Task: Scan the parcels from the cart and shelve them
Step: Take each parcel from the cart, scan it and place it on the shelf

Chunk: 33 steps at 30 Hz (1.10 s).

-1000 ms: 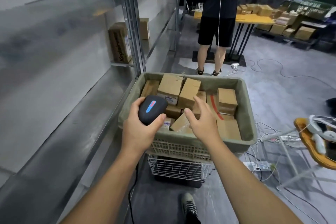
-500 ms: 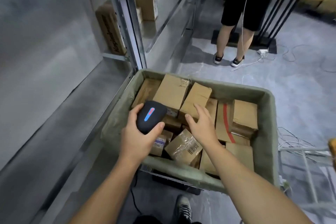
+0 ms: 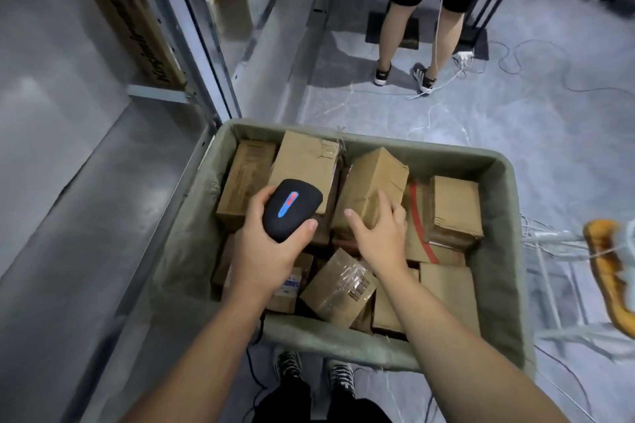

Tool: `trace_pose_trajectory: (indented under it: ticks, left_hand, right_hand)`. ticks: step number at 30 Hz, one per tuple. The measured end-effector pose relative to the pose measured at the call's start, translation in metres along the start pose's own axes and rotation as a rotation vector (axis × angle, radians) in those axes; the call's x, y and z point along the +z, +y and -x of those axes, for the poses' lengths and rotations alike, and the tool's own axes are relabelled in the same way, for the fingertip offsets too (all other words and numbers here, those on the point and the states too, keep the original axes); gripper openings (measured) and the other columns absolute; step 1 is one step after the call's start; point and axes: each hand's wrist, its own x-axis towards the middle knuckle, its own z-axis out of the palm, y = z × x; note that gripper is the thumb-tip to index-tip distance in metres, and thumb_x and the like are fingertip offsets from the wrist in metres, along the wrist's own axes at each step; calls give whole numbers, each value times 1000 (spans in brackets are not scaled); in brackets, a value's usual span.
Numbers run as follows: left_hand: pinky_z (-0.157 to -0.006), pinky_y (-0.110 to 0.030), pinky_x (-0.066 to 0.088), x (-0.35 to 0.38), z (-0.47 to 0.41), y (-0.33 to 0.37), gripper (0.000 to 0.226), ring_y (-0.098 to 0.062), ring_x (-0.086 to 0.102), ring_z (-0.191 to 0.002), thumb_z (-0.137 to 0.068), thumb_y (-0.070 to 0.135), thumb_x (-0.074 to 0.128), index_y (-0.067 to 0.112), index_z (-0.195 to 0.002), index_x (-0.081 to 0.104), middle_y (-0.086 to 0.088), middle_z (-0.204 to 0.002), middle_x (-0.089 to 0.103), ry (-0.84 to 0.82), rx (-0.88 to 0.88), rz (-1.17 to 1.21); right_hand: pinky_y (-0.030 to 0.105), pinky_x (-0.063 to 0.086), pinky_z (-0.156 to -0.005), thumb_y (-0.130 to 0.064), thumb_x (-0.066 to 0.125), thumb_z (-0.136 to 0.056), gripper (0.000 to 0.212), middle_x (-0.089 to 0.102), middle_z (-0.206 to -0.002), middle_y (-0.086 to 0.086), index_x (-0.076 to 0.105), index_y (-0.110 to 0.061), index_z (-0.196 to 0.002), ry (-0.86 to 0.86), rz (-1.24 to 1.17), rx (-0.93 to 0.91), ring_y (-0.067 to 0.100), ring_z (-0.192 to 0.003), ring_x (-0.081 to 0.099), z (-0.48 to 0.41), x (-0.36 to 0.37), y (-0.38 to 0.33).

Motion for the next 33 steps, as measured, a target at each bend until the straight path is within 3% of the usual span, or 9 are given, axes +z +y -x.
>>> trace_pose_trajectory:
  ticks: [3,6,11,14,19,24,27,33]
  left_hand:
    - [-81,-5,46,5,-9,0,63,14,63,-97,-67,44,89,56,-115,49,45,-102,63,-53,3,-31]
    - [-78,-2,44,6,-16,-2,62,17,62,-94,-76,21,89,46,-118,51,32,-101,68,-73,1,-41]
    - [-77,-1,43,6,-22,-4,65,20,60,-92,-75,25,91,40,-124,50,29,-108,63,-81,-6,-55]
    - [-76,0,42,8,-22,-4,64,22,59,-91,-76,22,89,41,-124,51,32,-105,63,-70,-17,-63]
    - [-77,-1,44,9,-21,-4,67,19,61,-93,-69,36,87,42,-125,51,40,-99,64,-70,-35,-48]
    - [-81,-6,47,9,-20,-1,69,14,63,-97,-63,47,83,45,-124,51,36,-104,65,-47,-45,-26]
    - [-83,-10,48,10,-20,0,73,11,64,-99,-57,58,78,46,-124,51,31,-108,65,-28,-43,-17]
    - [-79,-5,45,14,-15,8,68,18,61,-93,-64,45,80,44,-125,50,31,-106,64,-16,-39,-22]
  right_hand:
    - [45,32,-115,-52,66,-91,78,25,-155,3,29,-30,-156,50,-46,89,27,-144,28,-6,-2,3]
    - [42,31,-115,-38,68,-94,75,27,-158,6,28,-31,-157,64,-107,116,28,-144,32,-10,-5,4]
    - [32,21,-117,-24,62,-99,72,22,-164,7,22,-36,-158,29,-36,-24,25,-150,24,-12,-14,10]
    - [36,14,-121,-33,61,-99,68,10,-168,6,25,-38,-157,-2,66,-22,26,-154,11,-14,-18,14]
    - [57,20,-119,-70,62,-84,93,-10,-167,6,14,-40,-159,-27,365,104,29,-154,-6,-21,-16,9]
    - [59,20,-117,-67,65,-84,100,-19,-165,12,8,-34,-158,-26,411,196,31,-153,-9,-27,-9,4]
    - [56,22,-116,-51,70,-86,93,-14,-166,11,12,-34,-157,-11,372,194,35,-151,1,-29,-13,5]
    - [47,22,-120,-40,73,-88,86,6,-167,1,23,-37,-158,-49,-54,88,29,-150,15,-20,-32,17]
